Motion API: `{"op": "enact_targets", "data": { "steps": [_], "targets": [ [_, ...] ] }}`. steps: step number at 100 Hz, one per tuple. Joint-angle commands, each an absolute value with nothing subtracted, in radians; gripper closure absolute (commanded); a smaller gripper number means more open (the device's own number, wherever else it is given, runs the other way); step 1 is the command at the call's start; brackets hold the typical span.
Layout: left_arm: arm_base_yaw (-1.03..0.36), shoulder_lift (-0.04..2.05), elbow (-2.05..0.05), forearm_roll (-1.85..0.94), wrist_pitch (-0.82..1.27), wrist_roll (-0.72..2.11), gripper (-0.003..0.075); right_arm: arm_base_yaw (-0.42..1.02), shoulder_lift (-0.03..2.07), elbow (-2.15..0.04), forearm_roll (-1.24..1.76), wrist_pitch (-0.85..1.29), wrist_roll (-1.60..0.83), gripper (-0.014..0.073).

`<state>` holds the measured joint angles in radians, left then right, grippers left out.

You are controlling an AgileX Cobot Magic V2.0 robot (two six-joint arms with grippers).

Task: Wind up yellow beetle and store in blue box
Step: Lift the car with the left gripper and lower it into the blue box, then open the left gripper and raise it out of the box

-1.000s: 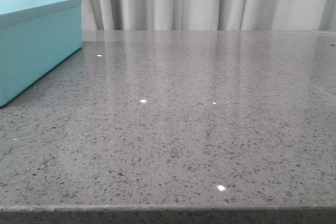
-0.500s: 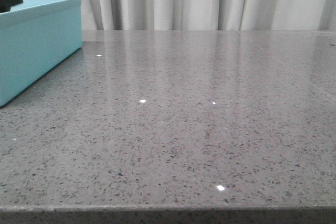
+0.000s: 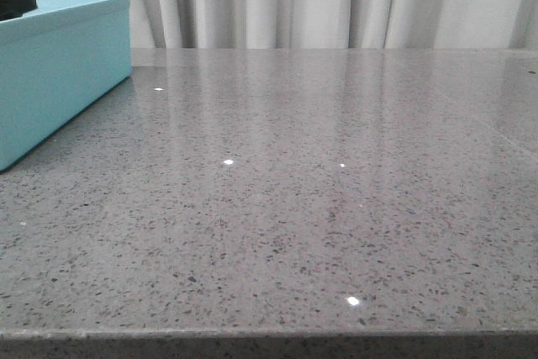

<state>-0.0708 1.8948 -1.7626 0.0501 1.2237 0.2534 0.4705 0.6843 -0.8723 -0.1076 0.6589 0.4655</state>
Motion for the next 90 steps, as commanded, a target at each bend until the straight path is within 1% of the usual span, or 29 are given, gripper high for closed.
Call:
{"op": "enact_targets", "data": {
  "steps": [1,28,39,42,49,55,62,76,81,88,90],
  "targets": [
    [-0.068,1.788,-1.804,0.047,1.18,0.24,0.0348,0.472,0.683,-0.893,-0.125,0.58,0.453,0.0098],
    [-0.068,1.627,-1.804,0.03,1.157,0.24,0.0352,0.472,0.683,-0.871,-0.176,0.579,0.453,0.0098],
    [-0.068,1.562,-1.798,-0.019,1.154,0.24,0.0356,0.472,0.682,-0.871,-0.189,0.574,0.453,0.0098],
    [-0.068,1.536,-1.792,-0.034,1.145,0.24,0.0367,0.472,0.682,-0.871,-0.201,0.572,0.453,0.0098],
    [-0.068,1.483,-1.774,-0.063,1.118,0.24,0.0425,0.472,0.676,-0.867,-0.236,0.563,0.453,0.0099],
    [-0.068,1.437,-1.749,-0.071,1.091,0.24,0.0499,0.472,0.667,-0.86,-0.268,0.561,0.453,0.0121],
    [-0.068,1.377,-1.704,-0.071,1.059,0.24,0.0585,0.472,0.651,-0.852,-0.3,0.564,0.453,0.0188],
    [-0.068,1.252,-1.572,-0.082,1.012,0.24,0.0733,0.472,0.612,-0.83,-0.345,0.565,0.453,0.0393],
    [-0.068,1.207,-1.507,-0.089,0.985,0.24,0.0739,0.472,0.599,-0.819,-0.35,0.565,0.453,0.0481],
    [-0.068,1.14,-1.416,-0.108,0.925,0.24,0.0738,0.472,0.58,-0.799,-0.352,0.561,0.453,0.058],
    [-0.068,1.119,-1.397,-0.113,0.903,0.24,0.0738,0.472,0.576,-0.792,-0.352,0.559,0.453,0.0596]
  ]
}}
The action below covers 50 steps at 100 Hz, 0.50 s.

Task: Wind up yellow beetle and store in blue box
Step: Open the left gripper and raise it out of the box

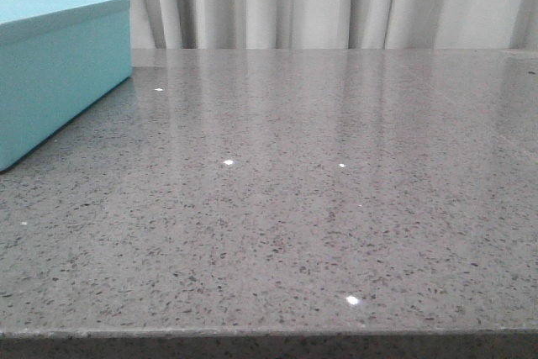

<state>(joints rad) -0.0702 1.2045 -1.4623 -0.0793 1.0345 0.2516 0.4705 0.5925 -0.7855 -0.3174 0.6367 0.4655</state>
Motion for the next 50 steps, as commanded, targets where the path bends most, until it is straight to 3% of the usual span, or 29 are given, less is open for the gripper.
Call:
{"op": "enact_targets", "data": {
  "steps": [1,7,50],
  "targets": [
    [-0.068,1.105,-1.378,-0.113,0.896,0.24,0.0738,0.472,0.574,-0.789,-0.352,0.559,0.453,0.0613],
    [-0.068,1.047,-1.298,-0.132,0.829,0.24,0.0738,0.472,0.558,-0.766,-0.352,0.558,0.453,0.067],
    [-0.068,0.612,-0.698,-0.222,0.433,0.24,0.0738,0.472,0.387,-0.563,-0.378,0.404,0.453,0.0662]
  ]
}}
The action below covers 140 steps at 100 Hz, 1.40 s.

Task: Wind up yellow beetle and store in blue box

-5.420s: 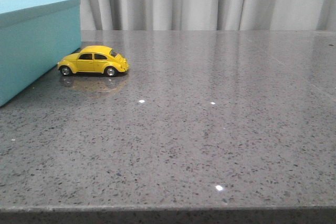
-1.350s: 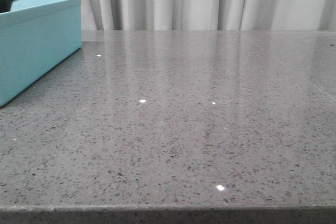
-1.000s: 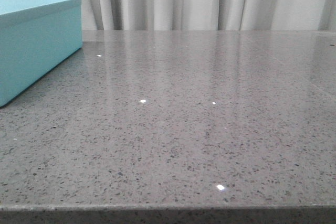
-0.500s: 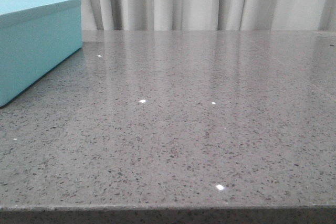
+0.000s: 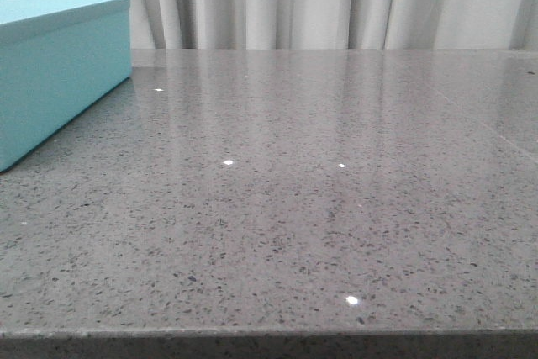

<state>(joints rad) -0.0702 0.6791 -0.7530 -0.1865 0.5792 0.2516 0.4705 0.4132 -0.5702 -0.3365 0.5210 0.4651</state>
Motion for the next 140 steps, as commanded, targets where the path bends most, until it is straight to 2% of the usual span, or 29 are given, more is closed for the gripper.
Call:
{"op": "enact_targets", "data": {
  "steps": [1,18,46,140],
  "targets": [
    [-0.068,0.607,-0.691,-0.222,0.429,0.24,0.0738,0.472,0.38,-0.556,-0.381,0.398,0.453,0.0662],
    [-0.068,0.497,-0.535,-0.23,0.365,0.24,0.0738,0.472,0.31,-0.481,-0.399,0.347,0.453,0.0662],
    [-0.068,0.409,-0.397,-0.31,0.306,0.24,0.0738,0.472,0.197,-0.38,-0.4,0.287,0.453,0.0662],
    [-0.068,0.408,-0.381,-0.319,0.323,0.24,0.0738,0.472,0.181,-0.373,-0.4,0.282,0.453,0.0662]
  ]
}}
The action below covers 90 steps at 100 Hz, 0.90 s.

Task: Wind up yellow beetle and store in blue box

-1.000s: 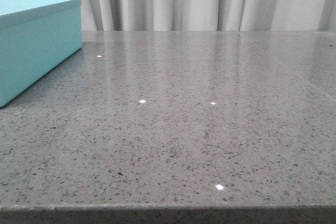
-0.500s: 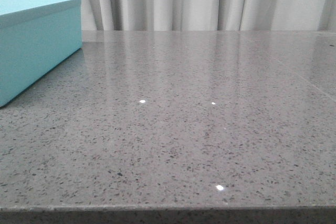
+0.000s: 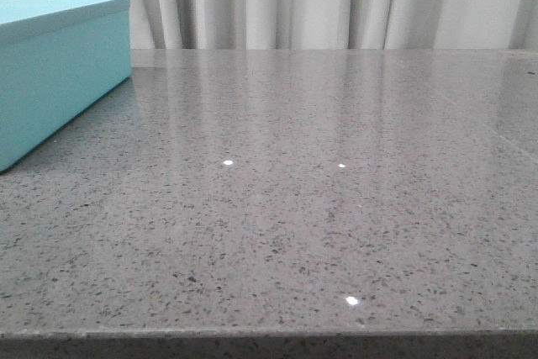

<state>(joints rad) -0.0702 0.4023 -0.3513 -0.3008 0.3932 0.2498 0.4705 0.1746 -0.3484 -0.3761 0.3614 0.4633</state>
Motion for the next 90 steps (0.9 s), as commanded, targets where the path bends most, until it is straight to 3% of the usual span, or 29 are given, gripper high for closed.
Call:
{"op": "enact_targets", "data": {
  "steps": [1,19,48,90],
  "targets": [
    [-0.068,0.408,-0.381,-0.319,0.323,0.24,0.0738,0.472,0.181,-0.373,-0.4,0.282,0.453,0.0662],
    [-0.068,0.365,-0.372,-0.308,0.295,0.213,0.0738,0.472,0.181,-0.373,-0.4,0.282,0.453,0.0662],
    [-0.068,0.25,-0.219,-0.093,0.016,0.032,0.0738,0.472,0.181,-0.373,-0.4,0.282,0.453,0.0662],
    [0.001,-0.026,-0.033,-0.06,0.027,-0.007,0.0738,0.472,0.181,-0.373,-0.4,0.282,0.453,0.0662]
  ]
}}
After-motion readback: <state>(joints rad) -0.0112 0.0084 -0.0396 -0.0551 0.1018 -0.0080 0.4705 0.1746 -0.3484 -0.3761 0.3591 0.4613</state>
